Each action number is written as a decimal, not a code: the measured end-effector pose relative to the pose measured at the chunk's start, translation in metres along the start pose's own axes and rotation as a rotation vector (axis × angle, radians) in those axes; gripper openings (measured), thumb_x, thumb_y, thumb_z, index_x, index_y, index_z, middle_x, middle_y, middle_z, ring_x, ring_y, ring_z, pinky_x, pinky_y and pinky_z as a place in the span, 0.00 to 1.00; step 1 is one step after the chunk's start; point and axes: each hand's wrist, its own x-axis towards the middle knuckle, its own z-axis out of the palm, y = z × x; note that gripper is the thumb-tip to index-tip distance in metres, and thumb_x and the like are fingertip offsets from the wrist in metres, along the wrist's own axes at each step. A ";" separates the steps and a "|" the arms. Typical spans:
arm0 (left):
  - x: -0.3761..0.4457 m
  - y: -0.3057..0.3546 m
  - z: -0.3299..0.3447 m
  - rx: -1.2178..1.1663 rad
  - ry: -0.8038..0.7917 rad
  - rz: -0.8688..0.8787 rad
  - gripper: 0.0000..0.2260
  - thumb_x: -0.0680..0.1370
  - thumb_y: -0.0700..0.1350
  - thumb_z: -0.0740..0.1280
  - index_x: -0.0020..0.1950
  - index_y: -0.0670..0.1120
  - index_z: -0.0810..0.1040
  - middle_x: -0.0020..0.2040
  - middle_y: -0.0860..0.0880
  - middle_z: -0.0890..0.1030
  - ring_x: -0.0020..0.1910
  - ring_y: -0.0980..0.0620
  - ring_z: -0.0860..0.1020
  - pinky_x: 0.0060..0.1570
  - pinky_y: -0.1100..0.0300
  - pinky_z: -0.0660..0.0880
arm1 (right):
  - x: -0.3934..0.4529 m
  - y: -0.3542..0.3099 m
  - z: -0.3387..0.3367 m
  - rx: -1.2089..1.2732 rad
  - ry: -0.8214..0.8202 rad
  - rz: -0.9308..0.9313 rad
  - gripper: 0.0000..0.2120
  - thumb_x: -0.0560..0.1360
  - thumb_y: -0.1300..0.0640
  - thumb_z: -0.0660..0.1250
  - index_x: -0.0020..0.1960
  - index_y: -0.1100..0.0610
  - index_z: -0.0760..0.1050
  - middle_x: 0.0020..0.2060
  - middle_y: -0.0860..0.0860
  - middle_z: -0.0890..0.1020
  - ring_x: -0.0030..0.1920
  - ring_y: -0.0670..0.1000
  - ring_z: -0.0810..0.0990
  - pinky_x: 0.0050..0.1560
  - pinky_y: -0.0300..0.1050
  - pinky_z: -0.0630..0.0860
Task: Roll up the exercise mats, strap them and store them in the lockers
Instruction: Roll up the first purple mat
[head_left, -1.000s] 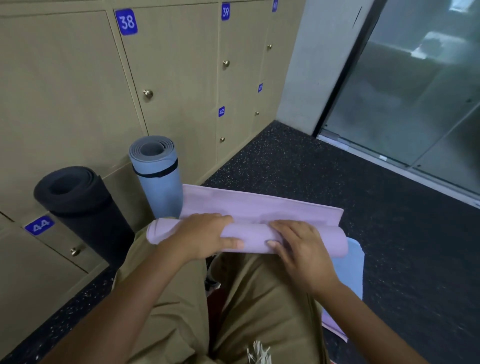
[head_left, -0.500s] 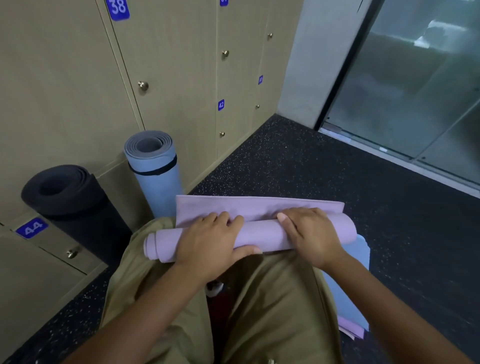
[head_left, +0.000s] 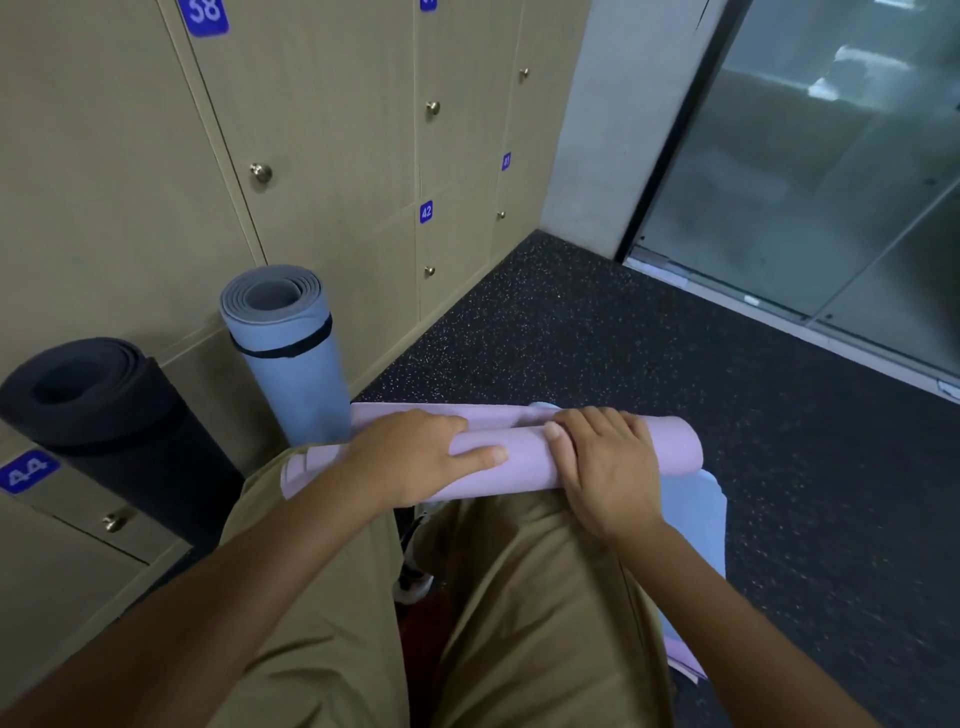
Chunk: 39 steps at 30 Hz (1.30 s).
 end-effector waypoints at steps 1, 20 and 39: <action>-0.002 0.001 0.003 0.099 0.134 0.035 0.29 0.77 0.75 0.49 0.50 0.53 0.75 0.47 0.49 0.80 0.48 0.47 0.78 0.44 0.51 0.71 | 0.005 0.000 0.002 -0.013 -0.004 0.012 0.21 0.85 0.46 0.50 0.48 0.51 0.78 0.42 0.48 0.81 0.45 0.55 0.78 0.52 0.53 0.72; 0.010 0.014 -0.005 0.198 0.040 -0.039 0.33 0.64 0.73 0.74 0.58 0.53 0.73 0.52 0.52 0.80 0.48 0.47 0.79 0.42 0.54 0.70 | 0.038 0.023 0.014 0.015 -0.188 -0.099 0.31 0.83 0.40 0.41 0.57 0.53 0.80 0.50 0.51 0.81 0.53 0.55 0.77 0.61 0.51 0.68; 0.038 0.026 -0.010 0.526 0.173 0.130 0.35 0.68 0.67 0.76 0.63 0.47 0.69 0.56 0.46 0.77 0.53 0.43 0.79 0.45 0.51 0.72 | 0.069 0.032 0.038 0.205 -0.306 0.082 0.27 0.82 0.35 0.44 0.49 0.49 0.76 0.43 0.45 0.76 0.51 0.54 0.75 0.58 0.49 0.64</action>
